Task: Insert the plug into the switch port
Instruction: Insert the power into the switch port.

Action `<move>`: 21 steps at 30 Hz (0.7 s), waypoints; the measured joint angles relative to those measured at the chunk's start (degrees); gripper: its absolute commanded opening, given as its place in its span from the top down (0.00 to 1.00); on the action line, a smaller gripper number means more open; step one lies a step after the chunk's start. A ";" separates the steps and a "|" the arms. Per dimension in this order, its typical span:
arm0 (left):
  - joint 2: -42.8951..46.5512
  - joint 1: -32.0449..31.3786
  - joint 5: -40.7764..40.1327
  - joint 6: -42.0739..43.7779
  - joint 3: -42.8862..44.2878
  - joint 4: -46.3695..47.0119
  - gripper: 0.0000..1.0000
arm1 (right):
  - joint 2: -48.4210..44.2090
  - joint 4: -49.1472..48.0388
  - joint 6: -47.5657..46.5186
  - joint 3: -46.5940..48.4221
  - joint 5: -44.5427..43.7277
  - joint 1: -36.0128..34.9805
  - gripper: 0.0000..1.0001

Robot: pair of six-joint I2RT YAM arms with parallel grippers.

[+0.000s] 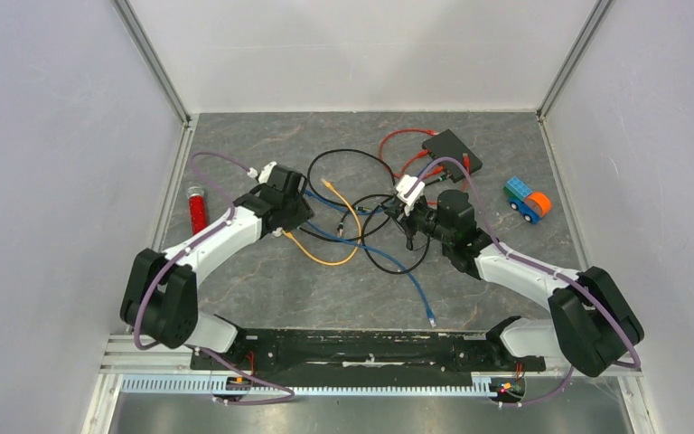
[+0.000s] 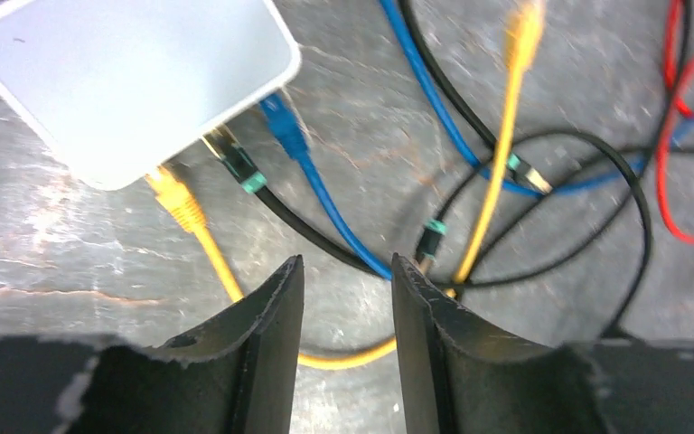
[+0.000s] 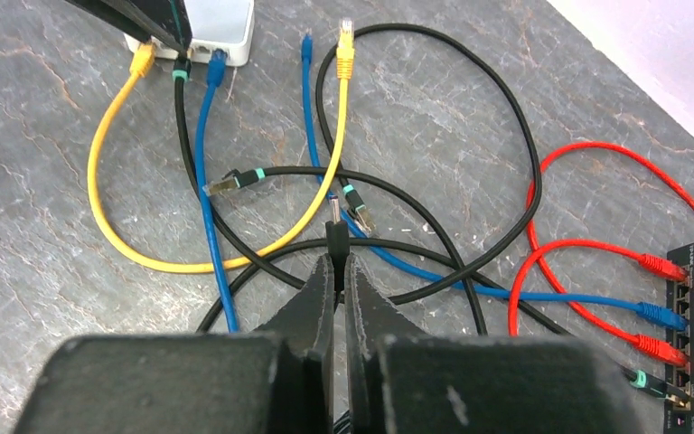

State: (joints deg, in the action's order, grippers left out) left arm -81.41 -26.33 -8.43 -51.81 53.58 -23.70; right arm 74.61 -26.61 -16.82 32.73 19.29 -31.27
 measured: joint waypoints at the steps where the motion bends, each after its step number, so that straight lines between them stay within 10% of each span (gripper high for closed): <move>1: -0.68 0.00 -1.49 -0.61 0.37 -0.70 0.57 | -0.42 -0.02 0.37 0.00 0.07 0.00 1.00; 21: -20.85 0.79 -9.60 -5.81 9.81 -1.42 0.64 | -2.23 -3.08 3.58 -1.05 5.92 0.00 1.00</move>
State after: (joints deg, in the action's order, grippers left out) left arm -102.26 -25.54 -18.02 -57.63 63.40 -25.12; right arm 72.38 -29.69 -13.23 31.68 25.21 -31.27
